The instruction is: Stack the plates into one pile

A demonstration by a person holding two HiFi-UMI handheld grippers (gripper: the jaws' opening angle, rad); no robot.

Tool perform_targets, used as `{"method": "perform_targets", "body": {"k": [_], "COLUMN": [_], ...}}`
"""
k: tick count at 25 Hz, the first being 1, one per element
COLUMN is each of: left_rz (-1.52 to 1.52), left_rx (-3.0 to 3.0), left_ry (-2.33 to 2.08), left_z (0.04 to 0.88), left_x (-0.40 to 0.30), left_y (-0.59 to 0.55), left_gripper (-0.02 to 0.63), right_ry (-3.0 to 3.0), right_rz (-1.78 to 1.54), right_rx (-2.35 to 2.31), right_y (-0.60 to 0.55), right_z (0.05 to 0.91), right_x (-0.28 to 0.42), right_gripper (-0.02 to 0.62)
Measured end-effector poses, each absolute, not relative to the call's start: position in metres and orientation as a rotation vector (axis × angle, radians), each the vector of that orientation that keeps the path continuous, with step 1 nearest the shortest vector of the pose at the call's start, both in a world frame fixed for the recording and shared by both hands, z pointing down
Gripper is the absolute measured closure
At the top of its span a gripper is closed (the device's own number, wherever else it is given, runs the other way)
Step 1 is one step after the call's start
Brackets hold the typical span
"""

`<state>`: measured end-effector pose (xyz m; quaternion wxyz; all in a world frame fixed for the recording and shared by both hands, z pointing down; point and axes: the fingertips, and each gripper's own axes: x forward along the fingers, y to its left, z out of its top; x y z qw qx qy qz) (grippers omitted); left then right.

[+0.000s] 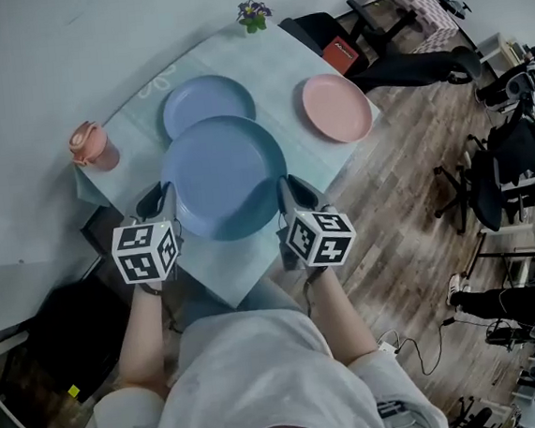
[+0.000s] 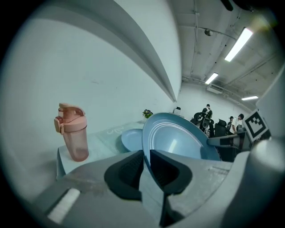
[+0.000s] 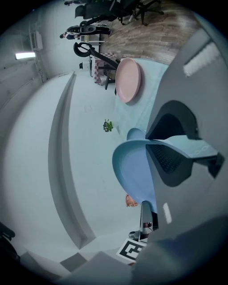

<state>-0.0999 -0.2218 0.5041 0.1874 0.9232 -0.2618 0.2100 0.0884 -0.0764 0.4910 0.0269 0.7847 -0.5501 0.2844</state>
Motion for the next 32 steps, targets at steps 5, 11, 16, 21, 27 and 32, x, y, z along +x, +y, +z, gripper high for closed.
{"method": "perform_targets", "body": {"k": [5,11,16,21,27,32], "left_rz": [0.531,0.51,0.5,0.533,0.599,0.636], "left_rx": [2.615,2.578,2.516,2.47,2.387,2.303], "left_ry": [-0.744,-0.815,-0.921,-1.01,-1.099,-1.139], "left_z": [0.485,0.478,0.473,0.474,0.491,0.513], "left_x": [-0.092,-0.076,-0.058,-0.036,-0.017,-0.011], "left_y": [-0.24,-0.257,-0.276,-0.291,-0.314,-0.327], "left_gripper": [0.549,0.549,0.551,0.548,0.54,0.54], "right_ry": [-1.731,-1.796,-1.888,-1.995,-2.071,-2.096], "right_rz": [0.796,0.775,0.759,0.755,0.746,0.82], "right_rx": [2.443,2.393,2.312,2.193,2.038,1.944], "right_y": [-0.096,-0.125,-0.162,-0.197,-0.242,-0.269], "right_z": [0.469,0.461,0.454,0.45,0.461,0.484], "right_x": [0.098,0.123,0.151,0.181,0.207,0.216], "right_gripper": [0.558,0.56,0.561,0.56,0.555,0.555]}}
